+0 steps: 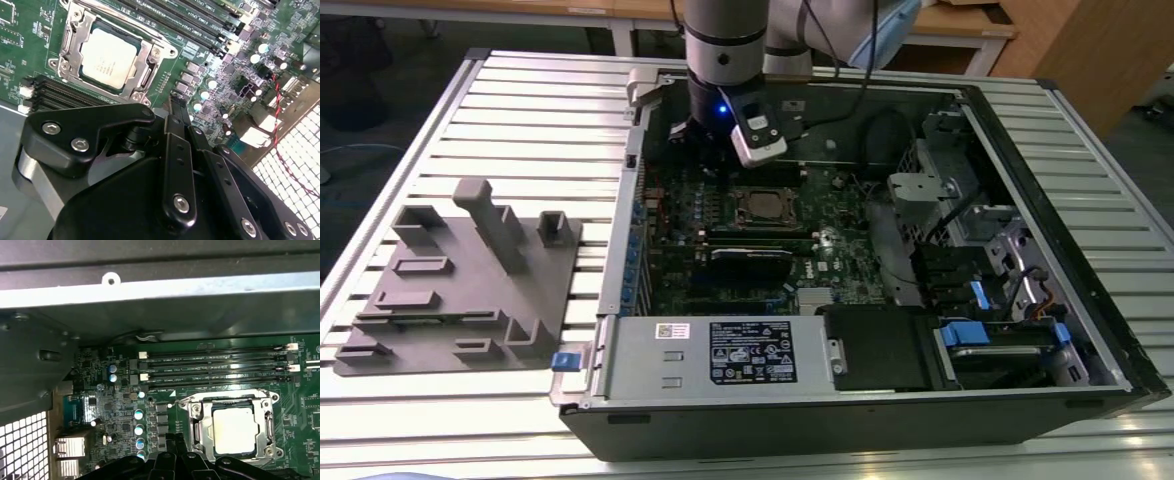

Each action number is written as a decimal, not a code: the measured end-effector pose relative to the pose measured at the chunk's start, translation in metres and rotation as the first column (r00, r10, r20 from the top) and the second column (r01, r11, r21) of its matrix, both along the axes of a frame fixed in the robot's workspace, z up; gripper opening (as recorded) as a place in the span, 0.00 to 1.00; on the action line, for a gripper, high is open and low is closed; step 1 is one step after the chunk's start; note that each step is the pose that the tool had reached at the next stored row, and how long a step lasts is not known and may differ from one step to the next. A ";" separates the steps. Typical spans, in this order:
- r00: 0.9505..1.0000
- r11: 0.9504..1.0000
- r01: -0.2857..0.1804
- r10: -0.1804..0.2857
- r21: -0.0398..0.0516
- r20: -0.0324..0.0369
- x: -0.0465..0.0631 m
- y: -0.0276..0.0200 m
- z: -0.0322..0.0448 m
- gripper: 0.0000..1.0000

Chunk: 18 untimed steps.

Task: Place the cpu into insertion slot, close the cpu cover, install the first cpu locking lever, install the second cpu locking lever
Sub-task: 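Install the first cpu locking lever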

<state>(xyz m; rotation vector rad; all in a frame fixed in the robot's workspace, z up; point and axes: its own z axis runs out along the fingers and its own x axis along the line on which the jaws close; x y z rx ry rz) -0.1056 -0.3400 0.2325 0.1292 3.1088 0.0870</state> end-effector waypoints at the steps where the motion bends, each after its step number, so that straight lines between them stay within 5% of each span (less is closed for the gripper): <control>1: 1.000 1.000 0.000 0.000 0.000 0.000 0.000 0.0000 0.0006 0.11; 9: 1.000 1.000 0.000 0.000 0.003 0.000 0.000 0.0000 0.0104 0.11; 18: 1.000 1.000 0.000 0.000 0.003 0.000 -0.003 0.0000 0.0113 0.11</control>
